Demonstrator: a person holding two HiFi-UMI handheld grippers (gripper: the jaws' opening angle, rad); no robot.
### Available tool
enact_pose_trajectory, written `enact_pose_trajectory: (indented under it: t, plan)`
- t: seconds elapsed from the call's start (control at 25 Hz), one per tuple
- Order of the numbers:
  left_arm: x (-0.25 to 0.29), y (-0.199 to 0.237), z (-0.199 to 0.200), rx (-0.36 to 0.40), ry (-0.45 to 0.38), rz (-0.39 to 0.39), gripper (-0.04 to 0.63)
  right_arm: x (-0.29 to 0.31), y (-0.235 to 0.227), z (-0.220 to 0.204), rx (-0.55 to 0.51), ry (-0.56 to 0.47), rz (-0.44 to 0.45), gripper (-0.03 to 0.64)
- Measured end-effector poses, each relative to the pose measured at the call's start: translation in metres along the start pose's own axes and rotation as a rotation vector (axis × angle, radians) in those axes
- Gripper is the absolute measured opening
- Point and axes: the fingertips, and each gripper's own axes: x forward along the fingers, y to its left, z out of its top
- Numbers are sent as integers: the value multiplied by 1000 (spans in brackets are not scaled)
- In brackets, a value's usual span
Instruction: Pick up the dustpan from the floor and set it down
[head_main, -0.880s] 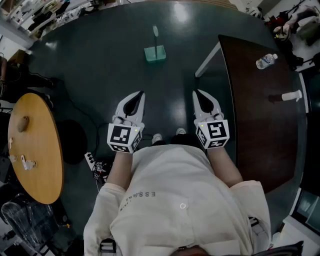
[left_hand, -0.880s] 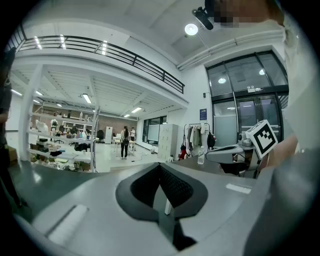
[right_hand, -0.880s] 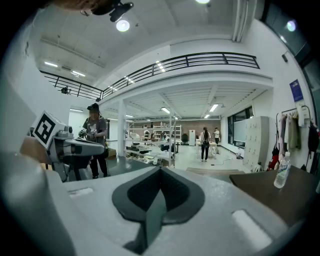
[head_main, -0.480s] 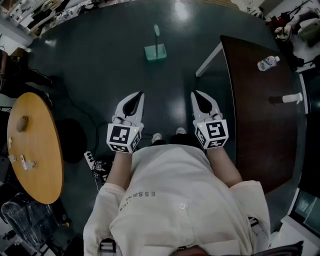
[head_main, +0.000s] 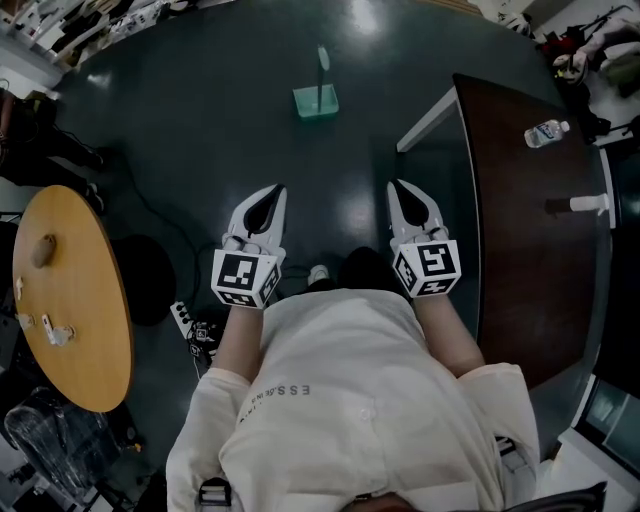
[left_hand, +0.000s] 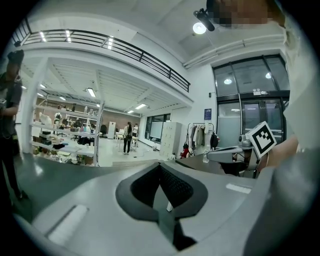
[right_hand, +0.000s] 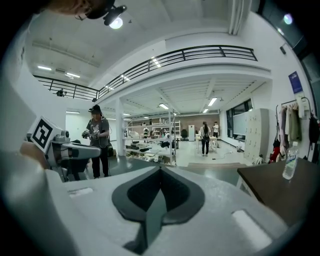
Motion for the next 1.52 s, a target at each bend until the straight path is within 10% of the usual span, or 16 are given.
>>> enact_pose_trajectory:
  t: [0.72, 1.2, 1.52]
  plan:
    - [133, 154, 2, -74, 56, 113, 12, 226, -52, 10, 24, 152, 108, -9]
    - [318, 245, 22, -53, 104, 28, 12, 420, -130, 30, 103, 266, 90, -9]
    - [406, 300, 1, -80, 144, -66, 12, 525, -142, -38, 98, 486, -5, 15]
